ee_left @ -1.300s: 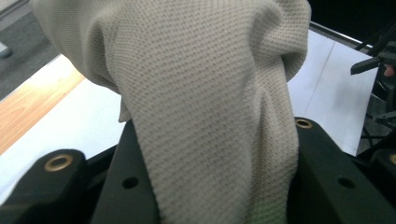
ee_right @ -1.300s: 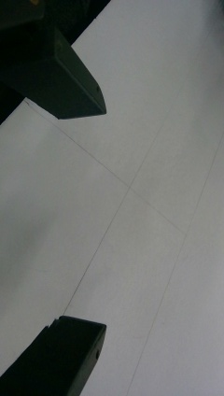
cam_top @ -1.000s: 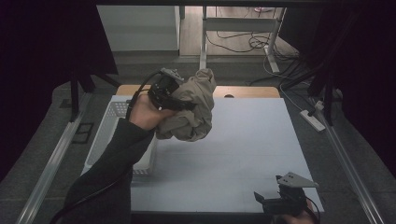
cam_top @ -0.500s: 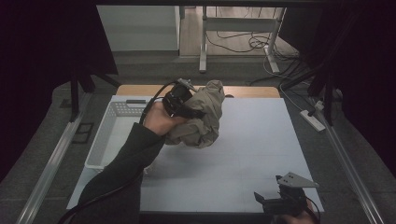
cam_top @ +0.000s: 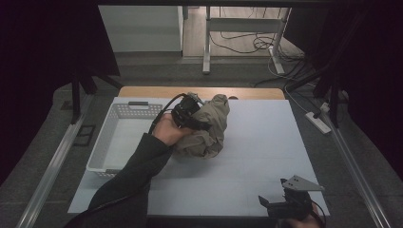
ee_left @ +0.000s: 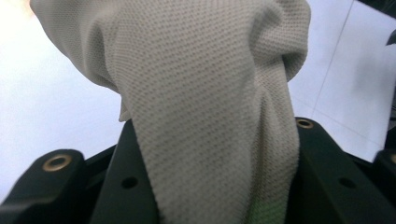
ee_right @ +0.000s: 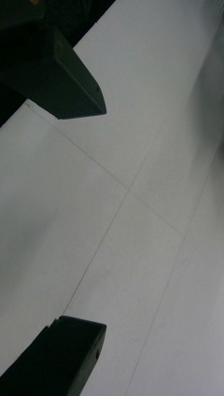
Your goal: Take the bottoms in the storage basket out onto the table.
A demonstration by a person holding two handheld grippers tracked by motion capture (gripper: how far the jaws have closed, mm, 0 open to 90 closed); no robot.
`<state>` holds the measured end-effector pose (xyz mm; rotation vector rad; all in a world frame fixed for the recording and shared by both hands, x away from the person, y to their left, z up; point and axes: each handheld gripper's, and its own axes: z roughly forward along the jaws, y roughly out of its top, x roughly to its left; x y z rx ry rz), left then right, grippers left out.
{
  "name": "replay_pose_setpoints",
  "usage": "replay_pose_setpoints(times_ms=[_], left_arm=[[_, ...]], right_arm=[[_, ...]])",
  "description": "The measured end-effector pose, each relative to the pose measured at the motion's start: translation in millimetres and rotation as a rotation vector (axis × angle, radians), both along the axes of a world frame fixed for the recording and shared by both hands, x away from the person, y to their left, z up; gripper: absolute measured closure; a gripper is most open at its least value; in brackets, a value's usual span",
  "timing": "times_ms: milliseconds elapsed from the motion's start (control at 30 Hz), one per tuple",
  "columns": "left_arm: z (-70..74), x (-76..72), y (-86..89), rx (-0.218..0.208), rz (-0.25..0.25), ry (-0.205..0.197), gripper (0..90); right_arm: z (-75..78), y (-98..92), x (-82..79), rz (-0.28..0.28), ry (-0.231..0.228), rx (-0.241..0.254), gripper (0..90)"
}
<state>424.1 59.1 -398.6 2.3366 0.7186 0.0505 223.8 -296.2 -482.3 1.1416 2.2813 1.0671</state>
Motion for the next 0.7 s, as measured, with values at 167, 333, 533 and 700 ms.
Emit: replay_pose_setpoints(times_ms=[167, 333, 533, 700], left_arm=[[-13.5, 2.0, -4.2, 0.016, 0.003, 0.014, 63.0], [-25.2, 2.1, -10.5, 0.032, 0.012, 0.007, 62.4], [-38.5, 4.1, -15.4, 0.044, 0.026, 0.022, 61.8], [-48.9, 5.7, -18.3, 0.047, 0.034, 0.038, 61.4]], right_arm=[[0.0, 0.1, -0.1, 0.002, 0.002, 0.0, 0.0], [0.0, -0.1, 0.0, 0.003, 0.003, 0.001, 0.0], [0.0, 0.0, 0.0, 0.007, 0.003, 0.002, 0.0], [0.0, 0.0, 0.0, 0.009, 0.003, 0.001, 0.0]])
